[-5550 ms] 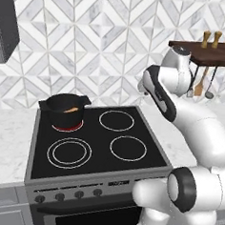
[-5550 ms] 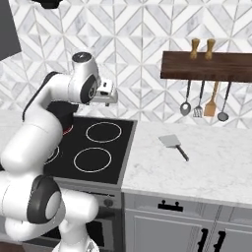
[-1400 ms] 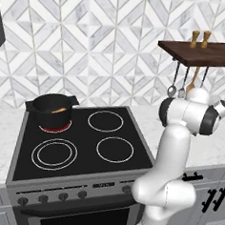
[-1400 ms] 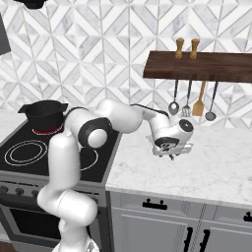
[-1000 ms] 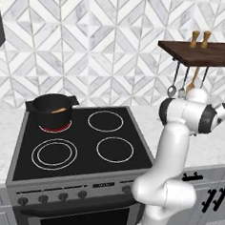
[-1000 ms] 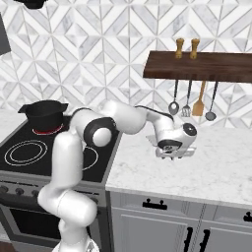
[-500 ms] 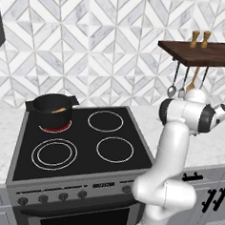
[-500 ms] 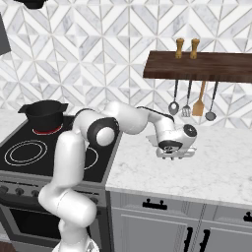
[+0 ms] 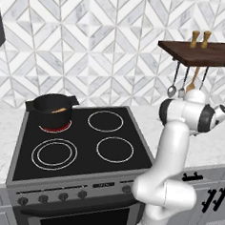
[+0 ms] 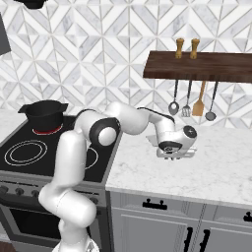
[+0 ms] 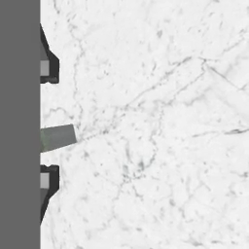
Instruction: Put the squash and squash in the pot. Retrieve the spatula and lightly stir the vegetables in the pot.
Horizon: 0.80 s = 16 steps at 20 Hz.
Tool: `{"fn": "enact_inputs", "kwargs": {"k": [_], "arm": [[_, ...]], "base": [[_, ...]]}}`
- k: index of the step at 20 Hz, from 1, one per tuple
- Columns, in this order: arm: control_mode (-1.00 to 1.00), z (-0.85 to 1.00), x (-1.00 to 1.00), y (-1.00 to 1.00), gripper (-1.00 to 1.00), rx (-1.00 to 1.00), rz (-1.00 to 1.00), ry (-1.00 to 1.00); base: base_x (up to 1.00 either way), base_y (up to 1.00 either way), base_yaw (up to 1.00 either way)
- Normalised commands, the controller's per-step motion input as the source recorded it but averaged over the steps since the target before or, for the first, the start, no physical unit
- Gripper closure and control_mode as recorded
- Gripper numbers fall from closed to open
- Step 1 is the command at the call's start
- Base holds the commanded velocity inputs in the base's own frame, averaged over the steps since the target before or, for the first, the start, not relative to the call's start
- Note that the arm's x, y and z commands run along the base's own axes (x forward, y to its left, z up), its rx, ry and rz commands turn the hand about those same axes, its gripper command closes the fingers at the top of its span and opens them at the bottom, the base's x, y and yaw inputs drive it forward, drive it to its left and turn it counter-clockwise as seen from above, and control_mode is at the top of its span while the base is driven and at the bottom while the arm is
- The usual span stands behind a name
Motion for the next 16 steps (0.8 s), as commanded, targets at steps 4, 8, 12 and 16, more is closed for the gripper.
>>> {"fn": "enact_inputs", "kwargs": {"k": [4, 8, 12, 16], "arm": [[-1.0, 0.05, -0.09, 0.0, 1.0, 0.0, 0.0, -0.09], [-1.0, 0.32, -0.16, 0.0, 1.0, -0.03, 0.0, -0.09], [-1.0, 0.88, -0.43, 0.18, 1.0, -0.09, 0.0, -0.14], [-1.0, 1.0, -0.63, 0.5, 1.0, -0.21, 0.12, -0.15]], "base": [[0.0, 0.0, 0.0], [0.0, 0.0, 0.0], [0.0, 0.0, 0.0], [0.0, 0.0, 0.0]]}}
